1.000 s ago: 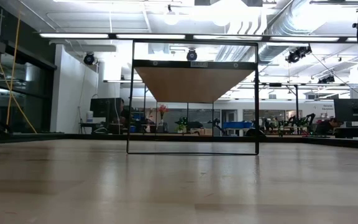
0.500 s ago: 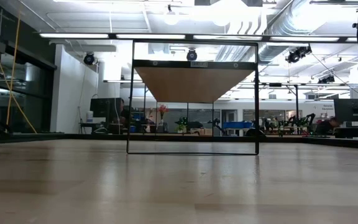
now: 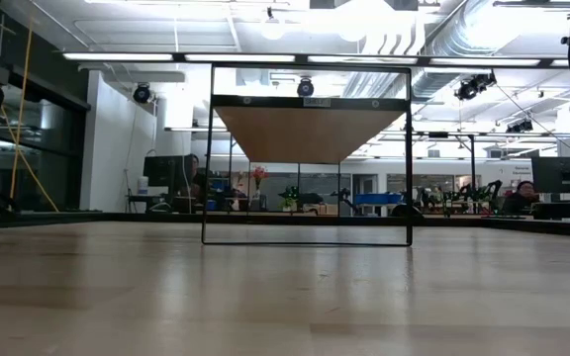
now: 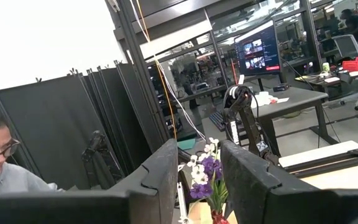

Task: Pick and place flowers into a vace then onto a shelf
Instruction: Put the red vase with flowers on the shelf

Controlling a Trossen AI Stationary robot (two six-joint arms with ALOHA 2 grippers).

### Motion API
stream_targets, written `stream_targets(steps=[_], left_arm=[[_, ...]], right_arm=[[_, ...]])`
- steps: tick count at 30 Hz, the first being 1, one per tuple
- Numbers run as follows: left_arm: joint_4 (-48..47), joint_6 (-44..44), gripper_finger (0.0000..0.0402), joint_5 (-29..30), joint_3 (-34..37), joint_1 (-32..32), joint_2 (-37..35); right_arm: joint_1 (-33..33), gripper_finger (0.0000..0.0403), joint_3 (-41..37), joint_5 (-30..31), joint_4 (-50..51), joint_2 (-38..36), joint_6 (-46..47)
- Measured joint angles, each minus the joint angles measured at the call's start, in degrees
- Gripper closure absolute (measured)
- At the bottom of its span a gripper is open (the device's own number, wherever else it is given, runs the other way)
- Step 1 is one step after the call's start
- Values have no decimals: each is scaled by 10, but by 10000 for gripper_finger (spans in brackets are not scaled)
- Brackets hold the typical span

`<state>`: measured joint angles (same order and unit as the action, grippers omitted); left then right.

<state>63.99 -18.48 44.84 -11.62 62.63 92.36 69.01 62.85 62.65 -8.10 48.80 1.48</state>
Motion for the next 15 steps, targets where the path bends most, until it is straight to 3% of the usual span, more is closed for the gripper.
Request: stream_targets(steps=[15], left_arm=[[-1, -4, 190, -1, 0, 0, 1]], right_arm=[[0, 289, 0, 0, 0, 0, 0]])
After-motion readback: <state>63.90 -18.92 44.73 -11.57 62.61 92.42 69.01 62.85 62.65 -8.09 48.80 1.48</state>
